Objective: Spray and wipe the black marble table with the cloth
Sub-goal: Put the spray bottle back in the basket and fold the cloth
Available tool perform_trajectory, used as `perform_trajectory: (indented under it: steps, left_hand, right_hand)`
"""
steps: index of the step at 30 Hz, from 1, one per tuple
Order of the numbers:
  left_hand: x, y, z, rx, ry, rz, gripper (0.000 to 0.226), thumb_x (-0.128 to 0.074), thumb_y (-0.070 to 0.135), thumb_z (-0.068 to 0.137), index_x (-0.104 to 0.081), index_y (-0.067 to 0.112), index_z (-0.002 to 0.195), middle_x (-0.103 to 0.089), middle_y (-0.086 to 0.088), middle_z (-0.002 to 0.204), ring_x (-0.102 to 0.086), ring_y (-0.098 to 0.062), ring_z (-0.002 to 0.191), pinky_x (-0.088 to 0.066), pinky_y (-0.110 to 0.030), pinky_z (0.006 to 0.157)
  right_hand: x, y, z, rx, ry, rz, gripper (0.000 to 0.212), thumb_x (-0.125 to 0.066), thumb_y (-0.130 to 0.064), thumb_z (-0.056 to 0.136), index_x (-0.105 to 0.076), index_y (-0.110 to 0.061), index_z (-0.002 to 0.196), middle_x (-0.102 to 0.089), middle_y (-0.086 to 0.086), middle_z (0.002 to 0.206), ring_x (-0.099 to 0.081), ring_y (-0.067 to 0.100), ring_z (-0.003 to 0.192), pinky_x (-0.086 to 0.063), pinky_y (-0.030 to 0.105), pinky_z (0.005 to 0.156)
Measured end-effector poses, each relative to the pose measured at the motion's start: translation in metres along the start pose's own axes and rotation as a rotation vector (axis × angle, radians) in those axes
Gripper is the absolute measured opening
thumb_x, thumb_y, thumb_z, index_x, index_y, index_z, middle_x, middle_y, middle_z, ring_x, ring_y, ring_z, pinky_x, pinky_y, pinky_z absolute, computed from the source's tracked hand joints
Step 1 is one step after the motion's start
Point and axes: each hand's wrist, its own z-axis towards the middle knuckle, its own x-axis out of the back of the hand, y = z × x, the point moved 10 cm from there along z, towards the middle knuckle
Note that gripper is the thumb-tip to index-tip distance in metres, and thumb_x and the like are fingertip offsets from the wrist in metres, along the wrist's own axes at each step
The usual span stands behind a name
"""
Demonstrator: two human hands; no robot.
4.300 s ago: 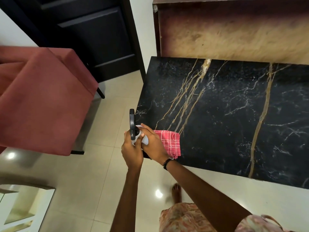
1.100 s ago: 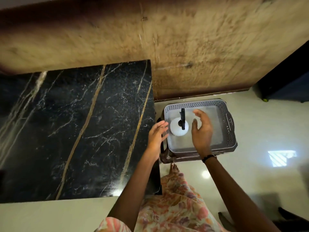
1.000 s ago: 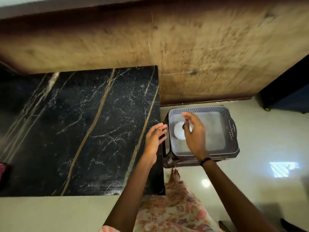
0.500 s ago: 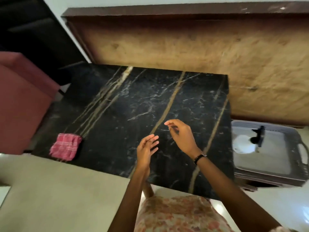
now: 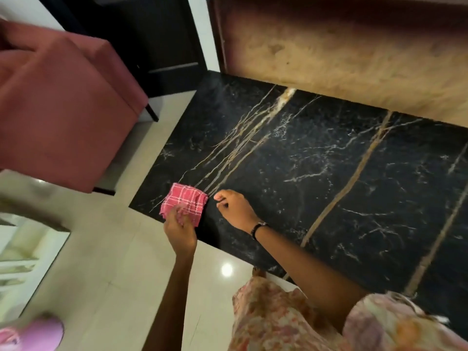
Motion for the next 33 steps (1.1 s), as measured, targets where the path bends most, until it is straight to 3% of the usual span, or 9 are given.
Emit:
perform_trajectory:
  steps: [4,11,18,20,24,28,30,33]
  left_hand:
    - [-0.005,-0.002,0.02,-0.125,-0.065,0.235,0.036,-0.051,0.016,0.093,-0.051,0.006,0.128,-0.048,-0.017,0.139,-0.042,-0.038,0.122,-0.042,-0.045,0.096]
    - [-0.003,-0.026,0.022,-0.082,-0.063,0.227,0.043,-0.058,0.023,0.09,-0.051,0.006,0.13,-0.049,-0.013,0.14,-0.044,-0.033,0.125,-0.042,-0.045,0.1]
    - [0.001,-0.028,0.031,-0.109,-0.104,0.147,0.04,-0.065,0.013,0.085,-0.057,0.004,0.123,-0.055,-0.017,0.131,-0.051,-0.033,0.118,-0.049,-0.048,0.096]
    - [0.001,-0.027,0.033,-0.123,-0.145,0.105,0.039,-0.065,0.01,0.084,-0.058,0.002,0.122,-0.055,-0.018,0.131,-0.051,-0.032,0.119,-0.051,-0.045,0.095]
    - [0.0,-0.028,0.034,-0.061,-0.201,-0.085,0.033,-0.061,0.018,0.088,-0.059,0.006,0.119,-0.056,-0.012,0.128,-0.054,-0.028,0.118,-0.047,-0.015,0.082]
    - [-0.019,-0.017,0.015,0.108,-0.207,-0.333,0.045,-0.064,0.028,0.085,-0.047,0.014,0.123,-0.051,-0.003,0.123,-0.056,-0.024,0.115,-0.05,-0.037,0.093]
    - [-0.044,-0.001,-0.004,0.178,-0.288,-0.436,0.054,-0.066,0.028,0.084,-0.038,0.017,0.129,-0.052,-0.004,0.125,-0.058,-0.023,0.114,-0.051,-0.036,0.091]
    - [-0.097,0.03,-0.048,0.321,-0.54,-0.611,0.066,-0.064,0.04,0.081,-0.031,0.026,0.136,-0.058,-0.001,0.124,-0.062,-0.018,0.109,-0.053,-0.034,0.084]
  right_hand:
    - [-0.027,-0.013,0.04,-0.021,-0.017,-0.125,0.026,-0.054,-0.012,0.095,-0.059,-0.005,0.119,-0.059,0.013,0.123,-0.055,0.029,0.115,-0.044,0.041,0.1]
    - [-0.068,-0.016,0.077,-0.055,-0.055,-0.279,0.038,-0.057,-0.023,0.094,-0.052,-0.006,0.128,-0.052,0.015,0.131,-0.044,0.031,0.125,-0.029,0.036,0.108]
    - [-0.072,-0.006,0.092,-0.135,-0.082,-0.245,0.039,-0.068,-0.032,0.087,-0.061,-0.007,0.117,-0.056,0.015,0.124,-0.046,0.031,0.12,-0.037,0.039,0.104]
    - [-0.072,-0.01,0.087,-0.111,-0.104,-0.147,0.032,-0.068,-0.028,0.087,-0.061,-0.005,0.11,-0.056,0.015,0.116,-0.051,0.028,0.11,-0.042,0.038,0.096]
    - [-0.071,-0.01,0.058,-0.142,-0.205,0.201,0.016,-0.062,-0.018,0.092,-0.053,-0.005,0.098,-0.063,0.024,0.105,-0.056,0.024,0.084,-0.046,0.038,0.076]
    - [-0.035,0.012,0.019,-0.24,-0.117,0.5,0.01,-0.063,-0.016,0.091,-0.055,-0.014,0.097,-0.068,0.01,0.101,-0.066,0.019,0.087,-0.054,0.034,0.078]
    - [-0.005,0.027,-0.003,-0.271,-0.038,0.655,0.01,-0.065,-0.017,0.089,-0.058,-0.022,0.093,-0.068,-0.001,0.091,-0.066,0.009,0.079,-0.054,0.023,0.07]
    - [0.039,0.052,-0.037,-0.324,0.071,0.93,0.011,-0.068,-0.018,0.086,-0.063,-0.025,0.093,-0.069,-0.002,0.091,-0.065,0.013,0.085,-0.054,0.03,0.077]
